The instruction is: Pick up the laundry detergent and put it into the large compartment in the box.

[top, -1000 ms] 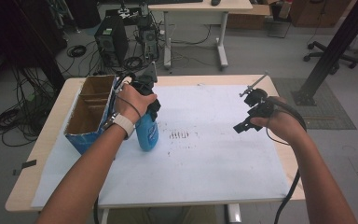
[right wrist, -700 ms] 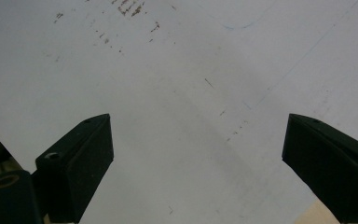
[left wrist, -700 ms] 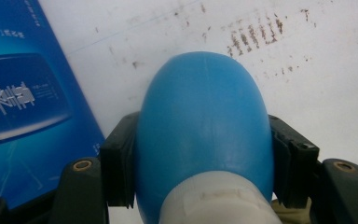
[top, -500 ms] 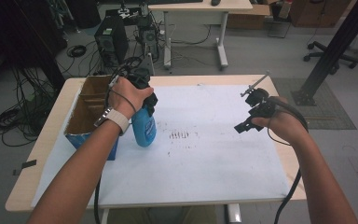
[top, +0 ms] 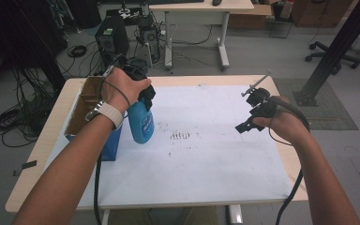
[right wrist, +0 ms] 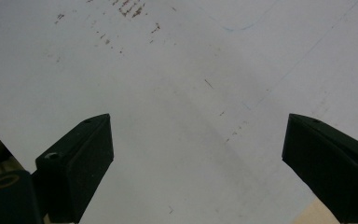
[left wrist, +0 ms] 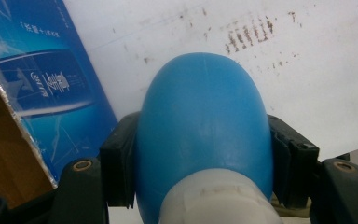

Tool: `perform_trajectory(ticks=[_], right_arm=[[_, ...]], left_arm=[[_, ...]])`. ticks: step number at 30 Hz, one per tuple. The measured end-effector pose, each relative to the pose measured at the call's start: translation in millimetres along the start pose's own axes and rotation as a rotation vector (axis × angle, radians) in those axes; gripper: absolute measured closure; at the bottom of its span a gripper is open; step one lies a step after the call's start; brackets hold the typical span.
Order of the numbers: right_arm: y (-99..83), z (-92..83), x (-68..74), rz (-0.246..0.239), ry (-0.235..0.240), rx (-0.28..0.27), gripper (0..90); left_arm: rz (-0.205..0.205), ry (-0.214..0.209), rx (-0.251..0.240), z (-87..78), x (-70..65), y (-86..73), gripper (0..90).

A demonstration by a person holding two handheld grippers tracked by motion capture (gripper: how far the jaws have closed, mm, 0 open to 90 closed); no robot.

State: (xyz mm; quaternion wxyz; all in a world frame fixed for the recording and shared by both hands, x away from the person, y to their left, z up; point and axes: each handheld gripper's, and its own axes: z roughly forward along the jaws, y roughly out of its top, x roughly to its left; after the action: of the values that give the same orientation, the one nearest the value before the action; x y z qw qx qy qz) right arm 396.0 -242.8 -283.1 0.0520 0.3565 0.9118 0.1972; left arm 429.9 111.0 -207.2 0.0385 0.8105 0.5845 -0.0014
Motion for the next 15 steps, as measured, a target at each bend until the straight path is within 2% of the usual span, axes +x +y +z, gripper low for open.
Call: perform_trajectory(ticks=[8,15], right_arm=[[0.4,-1.0,1.1,-0.001,-0.001,-0.002,8.8],[1.0,-1.4,1.3,-0.002,-0.001,-0.003,8.8]], left_arm=[[0.019,0.013,0.018,-13.0,-5.1,-1.0,37.3],[0.037,0.015,0.006,-24.8,-10.6,-3.2,37.3]])
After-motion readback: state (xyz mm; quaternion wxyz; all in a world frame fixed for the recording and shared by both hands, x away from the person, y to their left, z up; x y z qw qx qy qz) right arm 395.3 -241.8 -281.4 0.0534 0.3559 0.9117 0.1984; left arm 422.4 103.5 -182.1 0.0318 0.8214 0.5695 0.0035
